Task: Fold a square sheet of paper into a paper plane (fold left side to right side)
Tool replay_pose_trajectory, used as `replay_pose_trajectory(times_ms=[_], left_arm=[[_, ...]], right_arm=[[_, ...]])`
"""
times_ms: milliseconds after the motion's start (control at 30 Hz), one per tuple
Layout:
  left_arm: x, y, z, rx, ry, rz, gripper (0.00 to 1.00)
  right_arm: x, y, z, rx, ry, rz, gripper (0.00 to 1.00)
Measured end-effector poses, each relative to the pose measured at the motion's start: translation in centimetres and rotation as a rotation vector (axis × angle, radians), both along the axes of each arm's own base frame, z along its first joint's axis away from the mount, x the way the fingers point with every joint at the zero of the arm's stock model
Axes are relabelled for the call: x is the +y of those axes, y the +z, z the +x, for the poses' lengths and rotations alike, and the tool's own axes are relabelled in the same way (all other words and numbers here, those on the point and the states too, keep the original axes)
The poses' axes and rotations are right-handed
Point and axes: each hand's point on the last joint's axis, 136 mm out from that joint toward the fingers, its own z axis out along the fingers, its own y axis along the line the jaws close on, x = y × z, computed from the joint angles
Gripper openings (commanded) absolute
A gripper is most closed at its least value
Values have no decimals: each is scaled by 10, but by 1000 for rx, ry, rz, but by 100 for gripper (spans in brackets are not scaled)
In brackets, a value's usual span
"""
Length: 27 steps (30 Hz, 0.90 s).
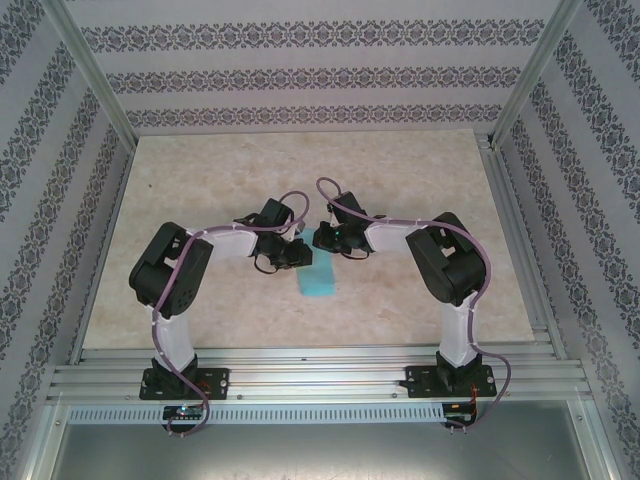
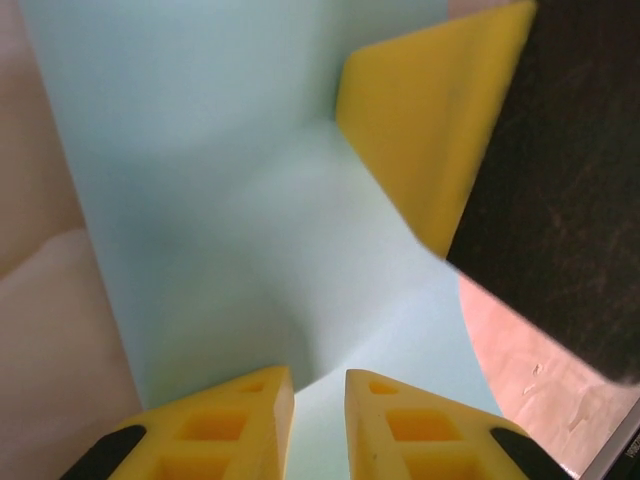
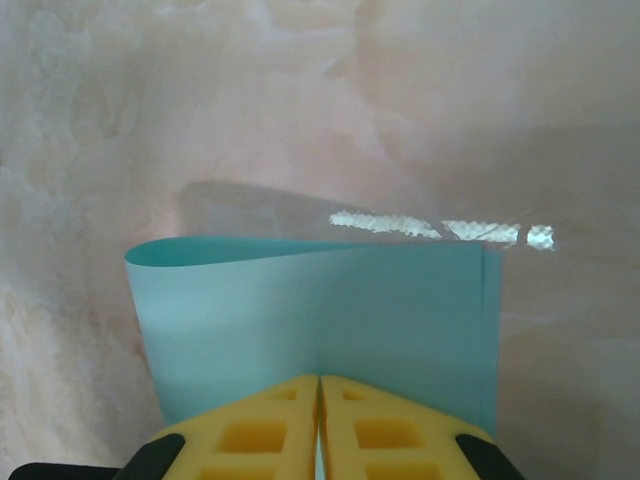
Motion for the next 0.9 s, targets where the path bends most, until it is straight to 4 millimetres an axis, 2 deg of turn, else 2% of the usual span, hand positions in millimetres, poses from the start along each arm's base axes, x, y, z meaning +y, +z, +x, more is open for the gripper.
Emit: replay_pose_trajectory(times_ms=[167, 367, 633, 900], left_arm=[[1, 1, -14, -11, -45, 0, 24], [-6, 1, -35, -15, -121, -13, 24], [-16, 1, -51, -33, -181, -25, 25], [-16, 2, -71, -27, -214, -28, 27]], right_arm=[[0, 0, 0, -3, 6, -7, 10], [-1, 0, 0, -4, 12, -12, 10], [-1, -1, -1, 3, 14, -19, 10], [-1, -1, -1, 3, 16, -19, 10]])
